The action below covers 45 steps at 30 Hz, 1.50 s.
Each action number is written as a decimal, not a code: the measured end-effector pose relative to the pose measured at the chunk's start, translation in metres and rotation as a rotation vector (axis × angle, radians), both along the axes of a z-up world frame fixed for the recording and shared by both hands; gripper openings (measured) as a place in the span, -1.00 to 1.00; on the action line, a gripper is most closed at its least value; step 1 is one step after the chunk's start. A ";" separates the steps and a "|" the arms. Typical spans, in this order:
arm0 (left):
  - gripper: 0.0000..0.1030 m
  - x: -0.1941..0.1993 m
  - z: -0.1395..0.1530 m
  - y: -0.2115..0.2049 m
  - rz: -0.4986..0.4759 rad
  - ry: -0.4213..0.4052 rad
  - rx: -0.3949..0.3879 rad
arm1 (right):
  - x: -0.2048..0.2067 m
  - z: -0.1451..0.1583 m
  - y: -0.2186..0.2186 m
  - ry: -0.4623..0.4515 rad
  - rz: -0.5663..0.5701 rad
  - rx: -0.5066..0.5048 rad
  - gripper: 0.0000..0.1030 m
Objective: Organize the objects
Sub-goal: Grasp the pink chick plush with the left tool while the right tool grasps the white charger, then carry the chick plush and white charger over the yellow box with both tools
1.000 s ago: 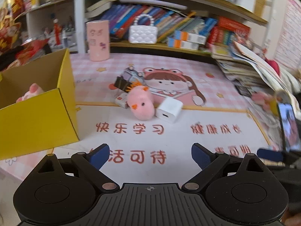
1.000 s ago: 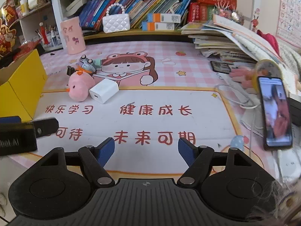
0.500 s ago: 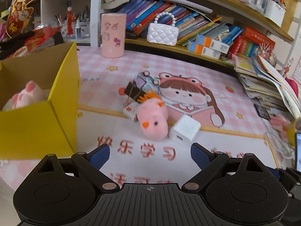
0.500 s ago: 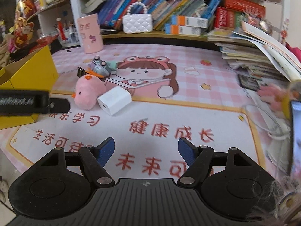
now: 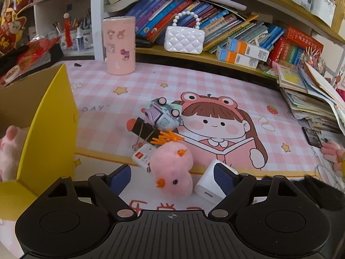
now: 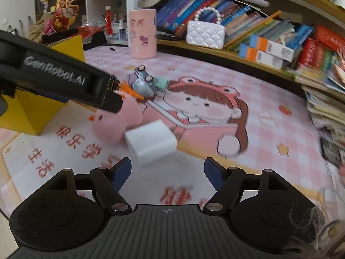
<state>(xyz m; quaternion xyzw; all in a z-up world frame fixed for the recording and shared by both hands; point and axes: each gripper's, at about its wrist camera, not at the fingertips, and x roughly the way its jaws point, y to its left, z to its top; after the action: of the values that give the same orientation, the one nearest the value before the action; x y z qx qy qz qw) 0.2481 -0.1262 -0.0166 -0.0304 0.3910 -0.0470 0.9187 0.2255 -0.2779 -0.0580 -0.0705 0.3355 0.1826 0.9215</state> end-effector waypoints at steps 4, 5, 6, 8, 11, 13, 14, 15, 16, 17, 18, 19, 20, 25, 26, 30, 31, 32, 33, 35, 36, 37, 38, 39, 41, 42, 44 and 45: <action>0.64 0.009 -0.001 0.002 -0.004 0.009 -0.032 | 0.024 -0.005 0.005 0.035 0.016 0.013 0.53; 0.64 0.011 -0.002 0.004 0.001 0.014 -0.045 | 0.029 -0.007 0.006 0.047 0.026 0.020 0.53; 0.64 0.014 -0.002 0.004 0.006 0.020 -0.052 | 0.033 -0.009 0.007 0.058 0.035 0.027 0.53; 0.64 0.018 -0.004 0.005 0.014 0.025 -0.053 | 0.039 -0.012 0.010 0.068 0.048 0.035 0.53; 0.62 0.023 -0.006 0.003 0.011 0.028 -0.037 | 0.044 -0.014 0.012 0.065 0.066 0.041 0.53; 0.61 0.025 -0.008 0.002 0.008 0.032 -0.029 | 0.045 -0.014 0.012 0.061 0.070 0.041 0.54; 0.59 0.026 -0.009 0.002 0.007 0.037 -0.027 | 0.045 -0.014 0.013 0.059 0.072 0.042 0.54; 0.52 0.028 -0.011 0.002 0.006 0.044 -0.026 | 0.046 -0.014 0.013 0.057 0.076 0.042 0.54; 0.48 0.029 -0.012 0.002 0.002 0.052 -0.025 | 0.046 -0.014 0.013 0.055 0.082 0.039 0.52; 0.46 0.030 -0.013 0.001 -0.001 0.055 -0.023 | 0.046 -0.015 0.014 0.053 0.089 0.037 0.48; 0.44 0.031 -0.014 0.000 -0.005 0.057 -0.018 | 0.046 -0.014 0.014 0.049 0.100 0.039 0.32; 0.41 0.032 -0.015 -0.001 -0.010 0.059 -0.016 | 0.045 -0.014 0.014 0.044 0.113 0.041 0.27; 0.40 0.033 -0.015 -0.002 -0.014 0.060 -0.011 | 0.045 -0.013 0.015 0.042 0.117 0.035 0.26; 0.39 0.036 -0.020 -0.010 -0.025 0.062 0.030 | 0.038 -0.011 0.009 0.050 0.089 0.022 0.26; 0.39 0.037 -0.022 -0.011 -0.024 0.062 0.037 | 0.037 -0.010 0.007 0.050 0.081 0.019 0.26; 0.22 0.043 -0.032 -0.015 -0.019 0.073 0.074 | 0.026 -0.005 -0.003 0.055 0.049 0.013 0.26; 0.15 0.044 -0.036 -0.017 -0.015 0.075 0.093 | 0.023 -0.003 -0.005 0.056 0.042 0.011 0.26; 0.13 0.042 -0.038 -0.018 -0.014 0.058 0.120 | 0.020 -0.002 -0.006 0.055 0.037 0.009 0.26; -0.01 0.041 -0.039 -0.021 -0.027 0.045 0.142 | 0.017 0.000 -0.008 0.055 0.033 0.004 0.26; -0.04 0.037 -0.038 -0.026 -0.054 0.022 0.178 | 0.012 0.004 -0.010 0.052 0.021 -0.010 0.25; -0.05 0.034 -0.037 -0.027 -0.064 0.011 0.175 | 0.009 0.005 -0.011 0.050 0.014 -0.016 0.25; -0.05 0.030 -0.034 -0.027 -0.070 0.002 0.161 | 0.006 0.007 -0.012 0.049 0.005 -0.019 0.25; -0.05 0.025 -0.029 -0.026 -0.074 -0.011 0.141 | 0.004 0.008 -0.013 0.051 -0.003 -0.016 0.25; -0.05 0.020 -0.024 -0.025 -0.083 -0.022 0.122 | 0.001 0.010 -0.014 0.054 -0.010 -0.009 0.25; -0.05 0.009 -0.015 -0.023 -0.098 -0.040 0.093 | -0.005 0.014 -0.014 0.057 -0.022 -0.001 0.25; -0.05 0.002 -0.010 -0.021 -0.105 -0.047 0.077 | -0.009 0.016 -0.013 0.058 -0.029 -0.001 0.25; -0.05 -0.012 -0.002 -0.014 -0.112 -0.052 0.044 | -0.016 0.020 -0.011 0.057 -0.042 -0.001 0.26; -0.05 -0.018 0.001 -0.011 -0.116 -0.053 0.028 | -0.020 0.022 -0.010 0.057 -0.049 0.003 0.26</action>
<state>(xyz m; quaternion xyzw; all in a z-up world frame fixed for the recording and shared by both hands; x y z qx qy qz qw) 0.2303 -0.1374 -0.0155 0.0063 0.3682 -0.0957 0.9248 0.2051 -0.2881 -0.0359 -0.0557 0.3632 0.1625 0.9157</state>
